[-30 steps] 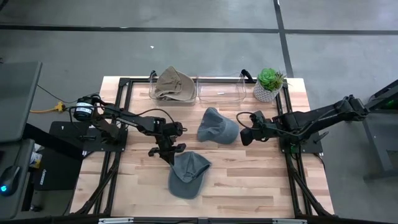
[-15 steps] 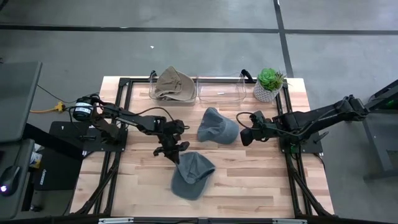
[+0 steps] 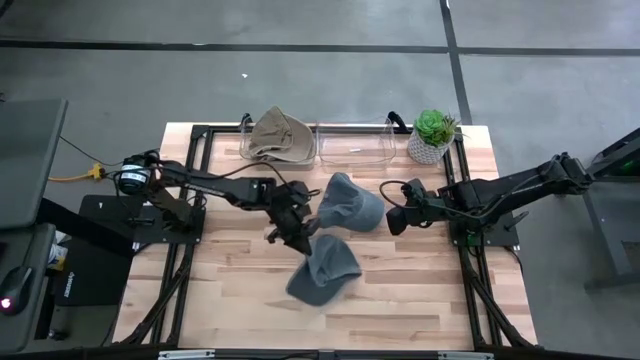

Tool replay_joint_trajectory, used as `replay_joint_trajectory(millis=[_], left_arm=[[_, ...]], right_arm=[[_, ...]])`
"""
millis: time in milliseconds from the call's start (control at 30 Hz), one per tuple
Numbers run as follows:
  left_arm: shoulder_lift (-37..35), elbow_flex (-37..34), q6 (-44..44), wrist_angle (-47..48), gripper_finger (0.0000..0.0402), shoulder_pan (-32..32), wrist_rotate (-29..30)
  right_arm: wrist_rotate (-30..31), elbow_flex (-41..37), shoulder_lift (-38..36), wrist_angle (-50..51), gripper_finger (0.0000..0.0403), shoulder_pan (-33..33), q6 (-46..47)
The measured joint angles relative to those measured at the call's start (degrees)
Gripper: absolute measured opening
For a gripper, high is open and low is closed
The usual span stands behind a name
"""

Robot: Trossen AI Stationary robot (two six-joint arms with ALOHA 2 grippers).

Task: Pick & Place hat
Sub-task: Put the bottom blue cap into the right transparent bin

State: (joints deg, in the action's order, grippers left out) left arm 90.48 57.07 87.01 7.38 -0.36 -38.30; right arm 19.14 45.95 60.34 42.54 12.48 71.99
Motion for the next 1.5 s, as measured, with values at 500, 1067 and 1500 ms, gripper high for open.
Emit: replay_joint_trajectory(millis=[500, 1067, 1500], left_arm=[[0.00, 18.60, -11.51, 24.71, 0.0000, 1.52, 16.60], [0.00, 39.80, -21.25, 33.36, 0.0000, 6.78, 25.73], [0.00, 40.51, -23.74, 32.89, 0.0000, 7.96, 27.87]], right_arm=[[2.96, 0.00, -7.73, 3.13, 0.0179, 0.01, -0.02], [7.95, 0.01, -11.72, -3.24, 0.0179, 0.01, -9.56], [12.12, 0.01, -11.78, -9.28, 0.0179, -1.97, -8.23]])
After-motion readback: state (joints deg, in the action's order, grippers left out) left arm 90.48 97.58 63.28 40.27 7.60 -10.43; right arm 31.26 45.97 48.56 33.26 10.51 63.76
